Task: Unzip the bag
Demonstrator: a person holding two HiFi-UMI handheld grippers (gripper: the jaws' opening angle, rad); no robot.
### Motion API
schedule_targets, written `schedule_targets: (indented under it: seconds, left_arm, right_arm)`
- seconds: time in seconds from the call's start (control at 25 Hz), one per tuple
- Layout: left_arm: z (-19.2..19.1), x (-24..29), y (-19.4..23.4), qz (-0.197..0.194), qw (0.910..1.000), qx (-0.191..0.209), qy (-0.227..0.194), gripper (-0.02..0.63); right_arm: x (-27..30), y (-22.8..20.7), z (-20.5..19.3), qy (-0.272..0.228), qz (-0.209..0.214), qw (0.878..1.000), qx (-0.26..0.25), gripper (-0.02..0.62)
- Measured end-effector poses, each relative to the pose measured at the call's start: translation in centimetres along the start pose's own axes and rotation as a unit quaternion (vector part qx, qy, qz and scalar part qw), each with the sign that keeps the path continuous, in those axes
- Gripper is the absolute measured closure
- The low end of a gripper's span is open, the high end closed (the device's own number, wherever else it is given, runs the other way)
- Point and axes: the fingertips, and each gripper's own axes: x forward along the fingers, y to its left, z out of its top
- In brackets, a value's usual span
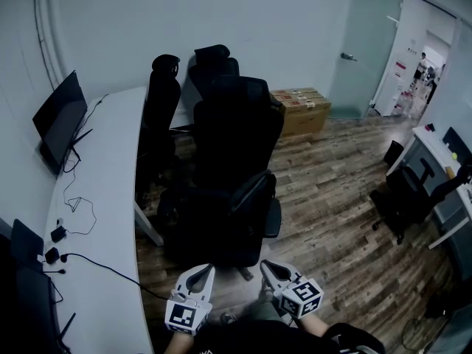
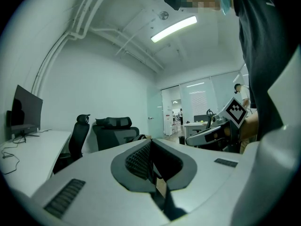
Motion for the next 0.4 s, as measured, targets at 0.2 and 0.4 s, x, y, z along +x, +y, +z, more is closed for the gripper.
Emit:
schedule_targets:
  seconds: [0.2, 0.4]
  left_arm:
    - [0.12, 0.29, 0.31, 0.008, 1.0, 0.001, -0.002, 0.588]
    - [-0.37, 0.47, 0.36, 0.012, 0.9999, 0.007, 0.007, 0.588]
  right_arm:
    - [0.41, -0.13, 0.28, 0.002, 0.006, 1.0, 0.001, 0.552]
    - [0.61, 0.02, 0.33, 0.002, 0.019, 1.0, 0.008, 0.552]
